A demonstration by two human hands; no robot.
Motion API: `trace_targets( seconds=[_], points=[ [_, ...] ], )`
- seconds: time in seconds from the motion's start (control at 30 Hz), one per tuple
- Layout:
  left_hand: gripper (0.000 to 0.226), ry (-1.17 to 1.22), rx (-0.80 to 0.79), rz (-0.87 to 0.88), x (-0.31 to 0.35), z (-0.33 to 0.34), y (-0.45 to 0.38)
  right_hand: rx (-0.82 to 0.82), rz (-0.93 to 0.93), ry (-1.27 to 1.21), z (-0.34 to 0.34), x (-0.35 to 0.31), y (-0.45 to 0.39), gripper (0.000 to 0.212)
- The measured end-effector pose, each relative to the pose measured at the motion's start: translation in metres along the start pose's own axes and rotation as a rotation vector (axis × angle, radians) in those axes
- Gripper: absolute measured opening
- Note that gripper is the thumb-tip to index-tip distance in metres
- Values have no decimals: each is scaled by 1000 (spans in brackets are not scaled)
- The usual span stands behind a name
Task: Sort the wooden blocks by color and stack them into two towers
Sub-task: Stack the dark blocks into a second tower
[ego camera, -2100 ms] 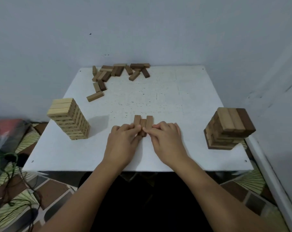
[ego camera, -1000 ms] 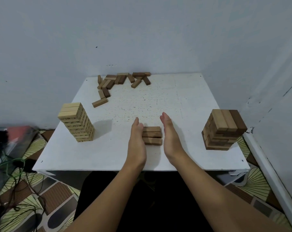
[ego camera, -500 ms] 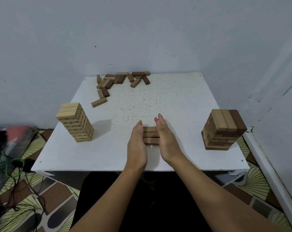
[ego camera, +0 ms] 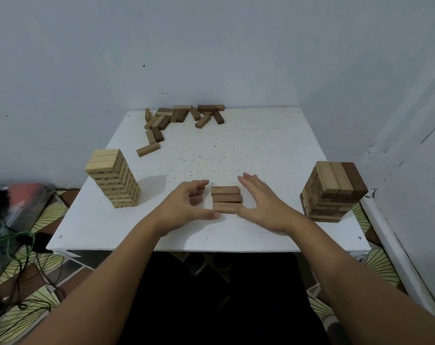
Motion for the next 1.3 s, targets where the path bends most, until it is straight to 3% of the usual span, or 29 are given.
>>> trace_targets(
  seconds=[0.1, 0.37, 0.67, 0.87, 1.03, 1.13, 1.23, 1.3],
  points=[
    [98, -51, 15, 23, -3, 0, -5, -12, -11, 73, 3, 1, -2, 91],
    [79, -12, 68, 42, -12, 0, -10, 28, -13, 36, 2, 4, -7, 81],
    [78, 40, 122, 69, -17, 3, -9, 53, -16, 38, 3, 1, -5, 80],
    [88, 41, 132, 77, -19, 3, -6, 76, -2, -26, 4, 7, -4, 91],
    [87, 82, 156, 76, -21, 2, -4, 281, -44, -121, 0, 4, 3, 48],
    [70, 118, 157, 73, -23, 2, -4, 479, -48, -42, 1, 5, 7, 23],
    [56, 135, 175, 80, -23, 1, -3, 473, -28, 18, 5, 5, 5, 8],
    [59, 137, 184, 68, -24, 1, -3, 444, -37, 20, 6, 5, 4, 7]
  ],
)
Point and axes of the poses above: each hand's wrist, its own y-axis away from the middle knuckle, its own z-axis out of the palm, x = y × z, the point moved 5 cm from there along -y, towards the middle knuckle
